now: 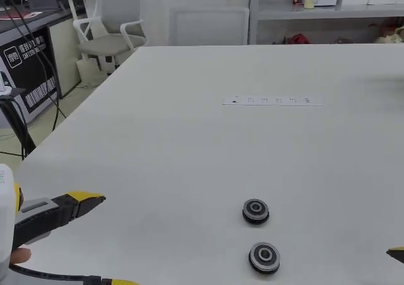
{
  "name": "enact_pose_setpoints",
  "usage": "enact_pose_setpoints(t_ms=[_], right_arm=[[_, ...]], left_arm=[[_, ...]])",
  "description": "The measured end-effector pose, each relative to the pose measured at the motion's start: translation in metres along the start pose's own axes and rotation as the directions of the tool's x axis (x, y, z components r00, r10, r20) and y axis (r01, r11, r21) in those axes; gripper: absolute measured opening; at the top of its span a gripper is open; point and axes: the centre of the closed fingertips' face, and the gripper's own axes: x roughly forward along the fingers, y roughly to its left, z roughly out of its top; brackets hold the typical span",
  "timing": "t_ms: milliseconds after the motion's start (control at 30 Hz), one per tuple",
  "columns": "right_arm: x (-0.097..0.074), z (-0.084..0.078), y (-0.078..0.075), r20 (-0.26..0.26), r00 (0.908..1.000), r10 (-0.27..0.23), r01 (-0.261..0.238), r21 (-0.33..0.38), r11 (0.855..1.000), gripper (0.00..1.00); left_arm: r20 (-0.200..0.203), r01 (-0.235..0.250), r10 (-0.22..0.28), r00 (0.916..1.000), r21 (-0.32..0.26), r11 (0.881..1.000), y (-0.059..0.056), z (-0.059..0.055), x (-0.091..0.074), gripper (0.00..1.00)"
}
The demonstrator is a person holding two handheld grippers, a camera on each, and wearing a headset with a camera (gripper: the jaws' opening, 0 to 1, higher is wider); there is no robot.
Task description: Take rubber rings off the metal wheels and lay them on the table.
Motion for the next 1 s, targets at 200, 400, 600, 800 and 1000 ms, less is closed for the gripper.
enact_pose_setpoints(t_ms=[200, 400, 600, 800, 1000], right_arm=[[-0.005, 0.001, -0.003, -0.001, 0.9999, -0.016, 0.016, -0.011, 1.000, 0.86], [-0.009, 0.002, -0.003, 0.006, 0.9996, -0.027, 0.027, -0.008, 1.000, 0.86], [-0.011, 0.002, -0.003, 0.009, 0.9993, -0.035, 0.035, -0.005, 0.999, 0.85], [-0.013, 0.004, -0.004, 0.021, 0.9990, -0.039, 0.039, 0.001, 0.999, 0.85], [-0.013, 0.006, -0.004, 0.044, 0.9980, -0.045, 0.045, -0.008, 0.999, 0.84]], left_arm=[[-0.010, 0.006, -0.006, 0.9999, 0.021, 1.000, -0.001, 0.001, 0.001, 1.00], [-0.015, 0.014, -0.014, 0.9998, 0.030, 0.999, -0.003, 0.001, 0.003, 1.00], [-0.016, 0.020, -0.020, 0.9997, 0.034, 0.999, -0.003, 0.001, 0.003, 1.00], [-0.023, 0.031, -0.031, 0.9993, 0.040, 0.999, -0.006, 0.003, 0.006, 1.00], [-0.011, 0.045, -0.045, 0.9989, 0.032, 0.998, -0.009, 0.008, 0.008, 1.00]])
